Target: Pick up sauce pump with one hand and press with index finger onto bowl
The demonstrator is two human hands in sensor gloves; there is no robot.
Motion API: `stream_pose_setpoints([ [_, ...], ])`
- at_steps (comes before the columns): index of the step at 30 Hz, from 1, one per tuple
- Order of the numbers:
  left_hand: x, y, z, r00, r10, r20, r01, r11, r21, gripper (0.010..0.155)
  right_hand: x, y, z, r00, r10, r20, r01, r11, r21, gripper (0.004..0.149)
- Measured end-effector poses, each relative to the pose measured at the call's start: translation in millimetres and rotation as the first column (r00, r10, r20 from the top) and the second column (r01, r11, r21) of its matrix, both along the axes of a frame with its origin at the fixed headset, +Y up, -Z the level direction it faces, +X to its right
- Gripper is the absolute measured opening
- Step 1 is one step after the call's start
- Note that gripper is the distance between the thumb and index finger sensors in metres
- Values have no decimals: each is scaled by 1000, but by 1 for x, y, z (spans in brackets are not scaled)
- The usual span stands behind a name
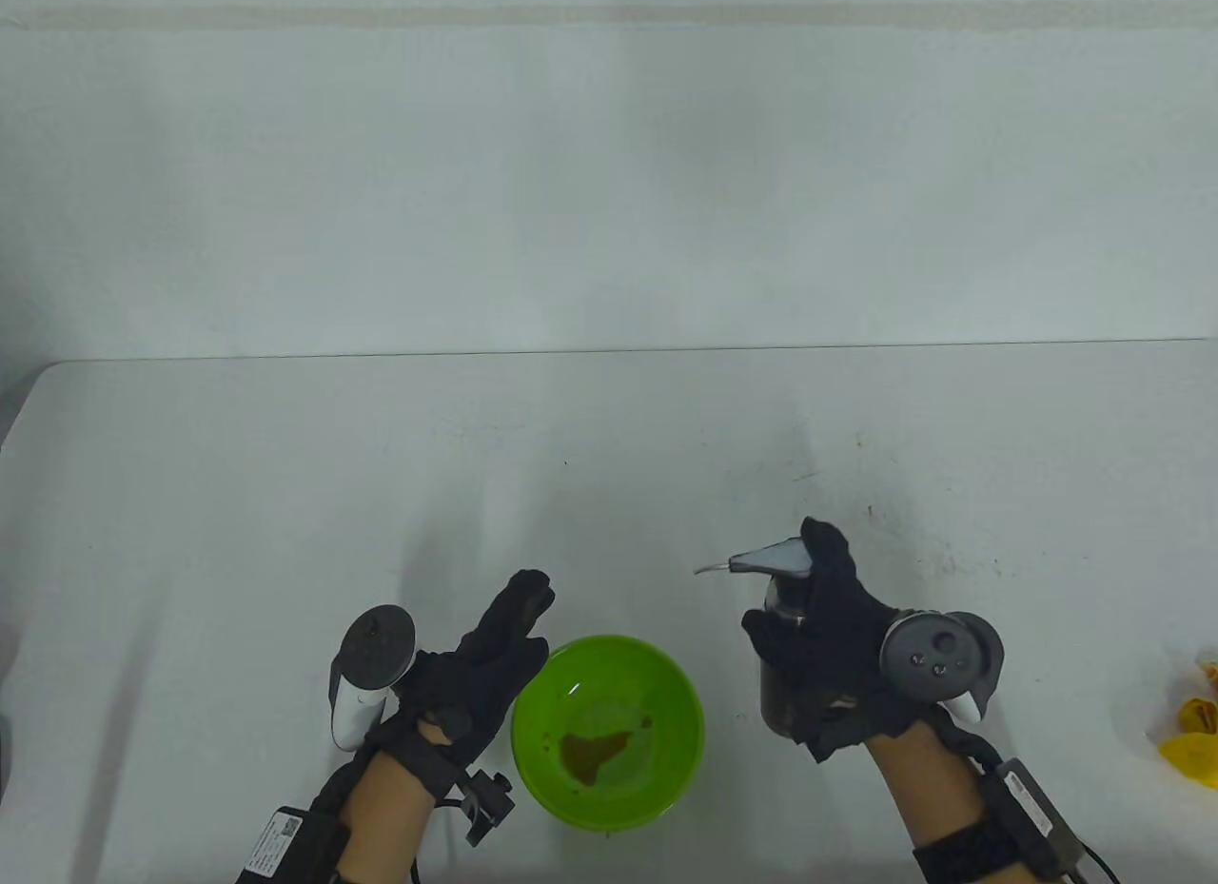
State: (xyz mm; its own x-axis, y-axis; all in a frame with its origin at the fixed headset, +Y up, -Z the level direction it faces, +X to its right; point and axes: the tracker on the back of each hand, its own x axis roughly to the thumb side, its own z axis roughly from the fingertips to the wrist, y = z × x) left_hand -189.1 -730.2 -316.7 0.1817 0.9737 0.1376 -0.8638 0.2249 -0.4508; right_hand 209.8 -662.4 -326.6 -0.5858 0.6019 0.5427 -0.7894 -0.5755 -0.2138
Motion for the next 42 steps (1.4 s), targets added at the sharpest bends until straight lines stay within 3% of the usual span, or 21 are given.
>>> stream_pose_setpoints([
  [7,-2,1,0,1000,7,-7,-7,1000,-3,89,44,10,-47,956,-117,268,96,991,91,104],
  [12,-3,0,-1,1000,-3,-8,3,1000,-10,89,72,-4,-86,901,-123,416,88,991,102,103],
  [18,-4,0,-2,1000,-10,-11,10,1000,-11,89,93,-33,-112,848,-141,511,101,989,106,102],
  [24,1,0,1,1000,-27,13,27,1000,-1,89,103,-49,-121,830,-168,533,125,985,116,101],
  [38,4,-1,1,999,-36,24,36,999,0,89,96,-51,-123,851,-95,517,53,994,95,104],
  [42,4,-1,2,999,-36,25,36,999,-4,89,100,-49,-120,872,-198,448,180,980,83,114],
])
